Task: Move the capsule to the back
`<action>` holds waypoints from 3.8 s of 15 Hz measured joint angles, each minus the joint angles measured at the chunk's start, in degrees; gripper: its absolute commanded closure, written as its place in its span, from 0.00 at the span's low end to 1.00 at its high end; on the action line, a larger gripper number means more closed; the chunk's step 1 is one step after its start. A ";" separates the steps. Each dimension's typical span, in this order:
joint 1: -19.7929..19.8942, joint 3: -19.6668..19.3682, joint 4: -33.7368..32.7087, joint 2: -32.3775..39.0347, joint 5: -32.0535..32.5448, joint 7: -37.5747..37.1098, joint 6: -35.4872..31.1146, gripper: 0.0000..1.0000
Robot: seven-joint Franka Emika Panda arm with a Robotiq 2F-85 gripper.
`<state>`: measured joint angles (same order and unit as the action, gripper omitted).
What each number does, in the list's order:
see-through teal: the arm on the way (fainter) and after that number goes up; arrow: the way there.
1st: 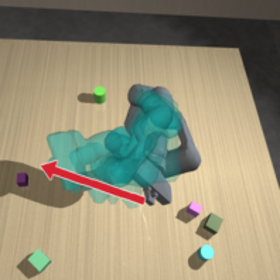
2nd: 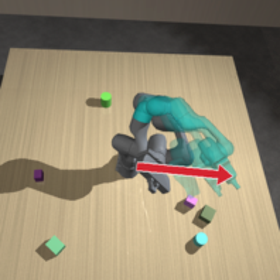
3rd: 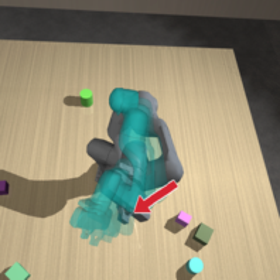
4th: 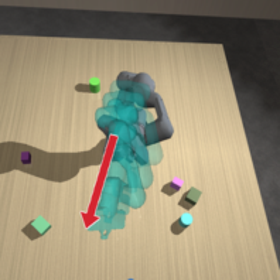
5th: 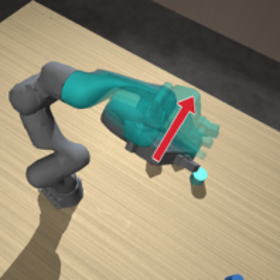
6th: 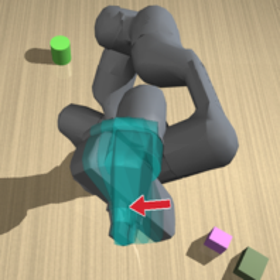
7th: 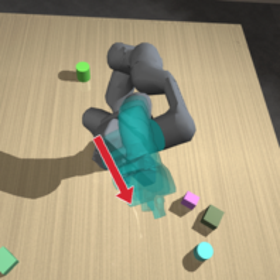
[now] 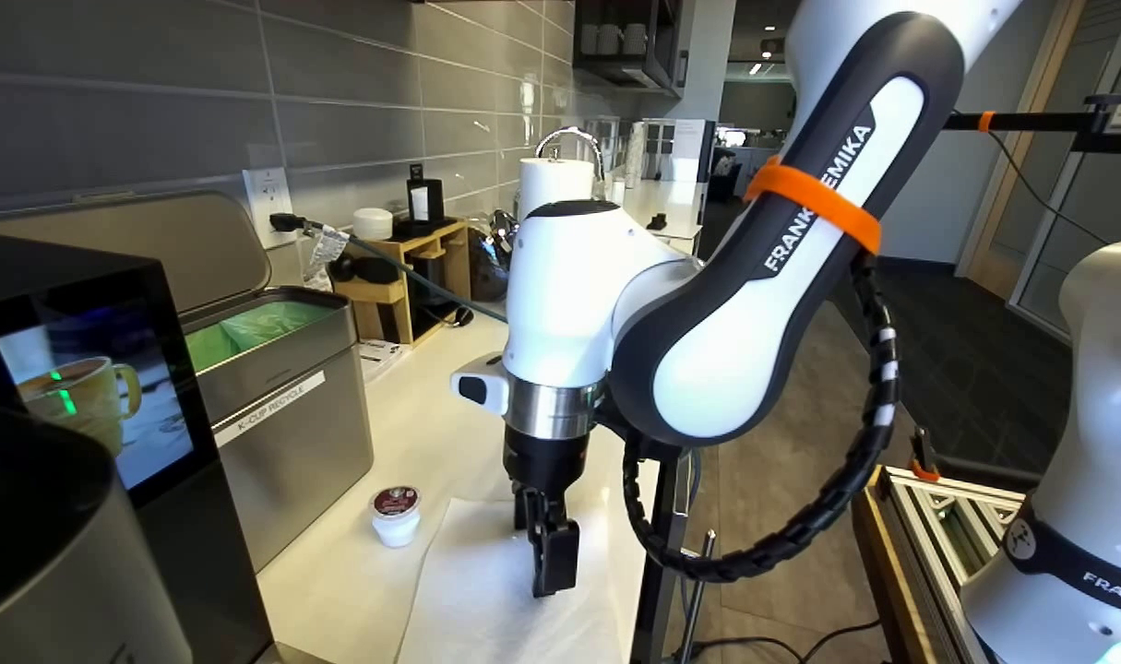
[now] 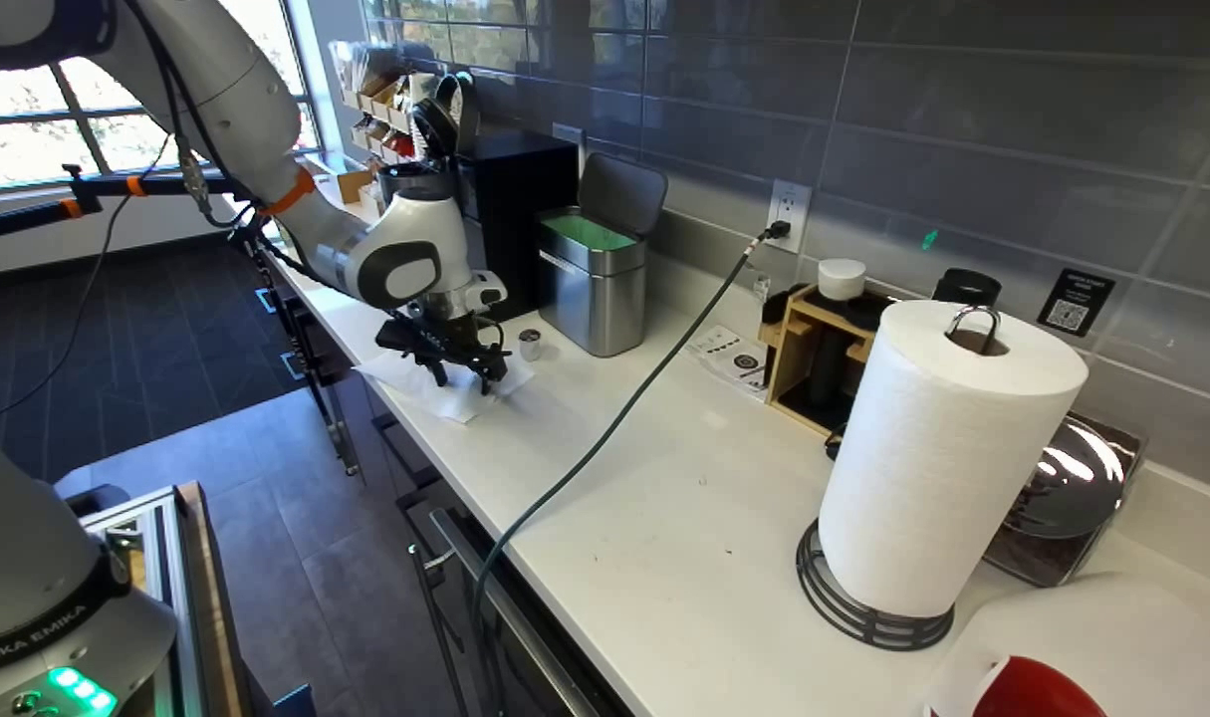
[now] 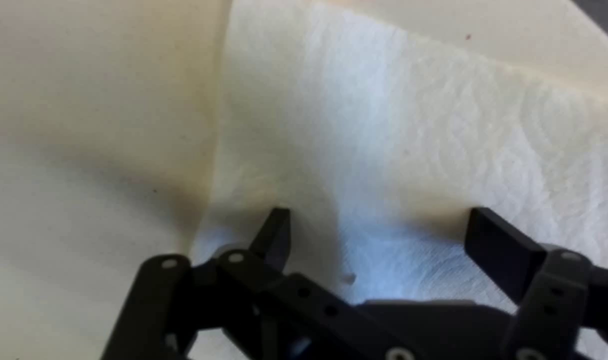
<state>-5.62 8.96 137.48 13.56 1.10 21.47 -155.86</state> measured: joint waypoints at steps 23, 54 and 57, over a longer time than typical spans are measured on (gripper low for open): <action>3.15 -7.38 10.55 -14.75 10.43 -20.15 -0.05 0.97; 20.89 -3.65 -7.19 -39.18 36.29 -54.04 44.83 0.90; 20.57 -5.40 -12.46 -33.79 36.27 -52.55 44.74 0.90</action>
<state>14.94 3.55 125.02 -20.23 37.37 -31.09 -111.13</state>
